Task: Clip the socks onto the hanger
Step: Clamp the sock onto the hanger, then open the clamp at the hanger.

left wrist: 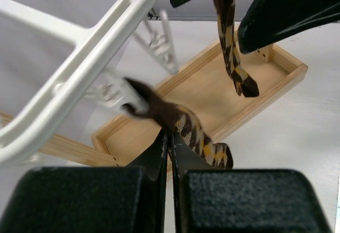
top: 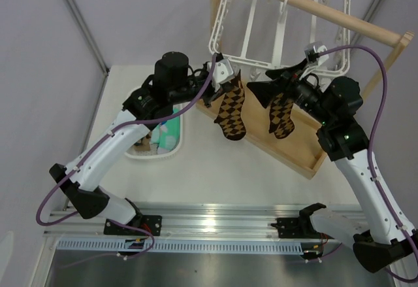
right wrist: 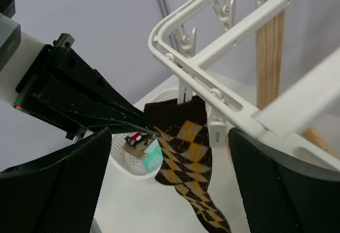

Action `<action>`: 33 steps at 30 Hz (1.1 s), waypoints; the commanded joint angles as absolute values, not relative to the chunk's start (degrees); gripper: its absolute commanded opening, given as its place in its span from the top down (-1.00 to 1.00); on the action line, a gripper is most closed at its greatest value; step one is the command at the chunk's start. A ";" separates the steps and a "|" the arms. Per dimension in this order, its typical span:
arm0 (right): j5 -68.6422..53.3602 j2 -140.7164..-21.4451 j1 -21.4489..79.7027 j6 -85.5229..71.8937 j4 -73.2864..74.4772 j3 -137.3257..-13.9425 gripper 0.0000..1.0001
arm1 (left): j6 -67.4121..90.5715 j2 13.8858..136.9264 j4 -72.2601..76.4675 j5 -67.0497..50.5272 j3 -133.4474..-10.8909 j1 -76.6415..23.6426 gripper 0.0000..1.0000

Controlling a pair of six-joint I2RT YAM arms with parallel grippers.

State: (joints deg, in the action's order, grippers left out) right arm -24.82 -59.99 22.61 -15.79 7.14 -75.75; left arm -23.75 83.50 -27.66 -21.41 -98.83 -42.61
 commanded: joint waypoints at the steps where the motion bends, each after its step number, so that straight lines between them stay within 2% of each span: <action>1: -19.61 -57.58 22.24 -16.79 6.76 -75.94 -0.88 | -20.41 83.15 -25.24 -21.80 -98.71 -42.19 0.91; 2: -18.99 -56.96 22.24 -17.14 7.81 -75.94 -0.92 | -19.26 82.80 -24.53 -20.93 -98.09 -42.19 0.80; 4: -16.89 -56.08 22.32 -17.75 9.48 -76.20 -0.95 | -17.15 81.22 -23.04 -17.51 -95.21 -42.19 0.36; 5: -16.27 -54.94 22.24 -17.84 11.15 -76.20 -0.95 | -14.88 80.51 -22.33 -16.36 -94.58 -42.10 -0.18; 7: -13.29 -53.80 22.24 -18.10 13.17 -76.38 -0.95 | -12.32 78.41 -21.80 -12.16 -92.56 -42.19 -0.63; 8: -11.79 -52.66 22.32 -18.11 15.45 -76.55 -0.95 | -9.61 77.70 -21.80 -10.30 -92.11 -42.19 -0.71; 15: 9.20 -48.96 22.24 -17.58 23.55 -77.61 -0.95 | 2.89 69.88 -23.81 7.10 -87.63 -42.19 -0.96; 19: 13.97 -47.99 22.24 -15.74 27.23 -78.74 -0.93 | 8.78 64.70 -25.83 16.93 -82.98 -42.10 -0.99; 26: 20.82 -45.88 22.32 -13.10 29.27 -79.98 -0.89 | 11.77 62.14 -28.91 19.07 -81.04 -42.10 -0.99; 33: 21.35 -46.40 22.24 -11.08 28.48 -79.28 -0.84 | 12.04 61.00 -28.83 18.81 -79.19 -42.10 -0.99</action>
